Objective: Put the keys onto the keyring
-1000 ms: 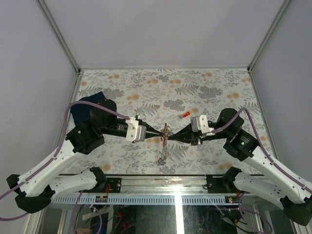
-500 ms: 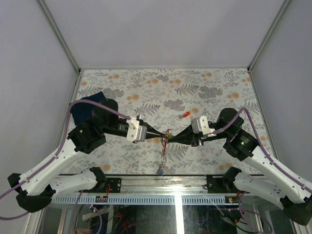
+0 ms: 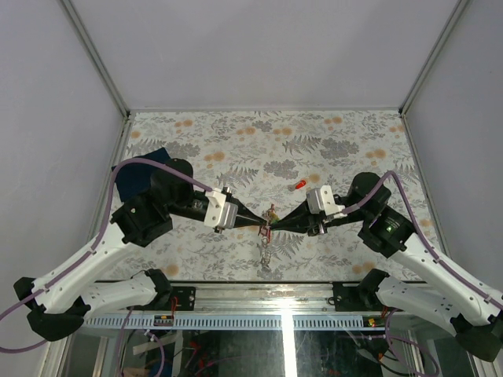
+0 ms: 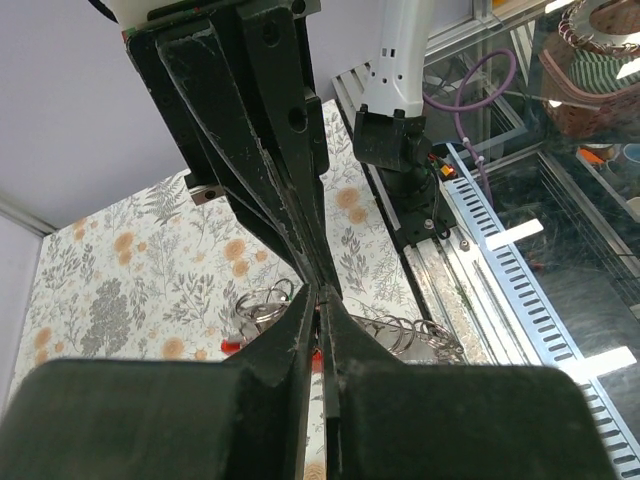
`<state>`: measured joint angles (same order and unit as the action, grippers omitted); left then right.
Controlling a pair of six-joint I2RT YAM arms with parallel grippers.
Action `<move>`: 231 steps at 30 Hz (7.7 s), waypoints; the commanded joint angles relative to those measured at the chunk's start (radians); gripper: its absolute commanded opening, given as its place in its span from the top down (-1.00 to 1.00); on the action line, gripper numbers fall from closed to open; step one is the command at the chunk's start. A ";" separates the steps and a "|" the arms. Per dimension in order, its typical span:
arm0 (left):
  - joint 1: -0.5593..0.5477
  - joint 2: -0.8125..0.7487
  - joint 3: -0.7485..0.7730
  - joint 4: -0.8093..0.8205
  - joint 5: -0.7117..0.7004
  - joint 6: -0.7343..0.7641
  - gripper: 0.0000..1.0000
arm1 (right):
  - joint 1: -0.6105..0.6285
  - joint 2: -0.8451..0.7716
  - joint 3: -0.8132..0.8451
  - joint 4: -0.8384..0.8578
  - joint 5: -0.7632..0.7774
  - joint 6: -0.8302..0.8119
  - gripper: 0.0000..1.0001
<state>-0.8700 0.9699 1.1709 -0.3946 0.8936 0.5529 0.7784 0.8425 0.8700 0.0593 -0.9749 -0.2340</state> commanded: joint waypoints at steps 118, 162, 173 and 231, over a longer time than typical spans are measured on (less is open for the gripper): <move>-0.011 0.021 0.058 -0.129 -0.017 0.067 1.00 | 0.004 -0.098 0.056 0.059 0.107 0.068 1.00; -0.011 0.056 0.073 -0.091 -0.048 0.051 0.71 | 0.004 -0.071 0.058 0.051 0.136 0.052 1.00; -0.011 0.042 0.063 -0.084 -0.062 0.047 1.00 | 0.004 -0.072 0.059 0.031 0.162 0.059 1.00; -0.020 -0.026 -0.181 0.220 -0.472 -0.343 0.84 | 0.004 -0.146 -0.004 -0.030 0.793 0.120 1.00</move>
<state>-0.8841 0.9585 1.0340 -0.3294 0.5549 0.3893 0.7807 0.7155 0.8585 0.0463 -0.3477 -0.0872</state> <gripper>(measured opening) 0.053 0.009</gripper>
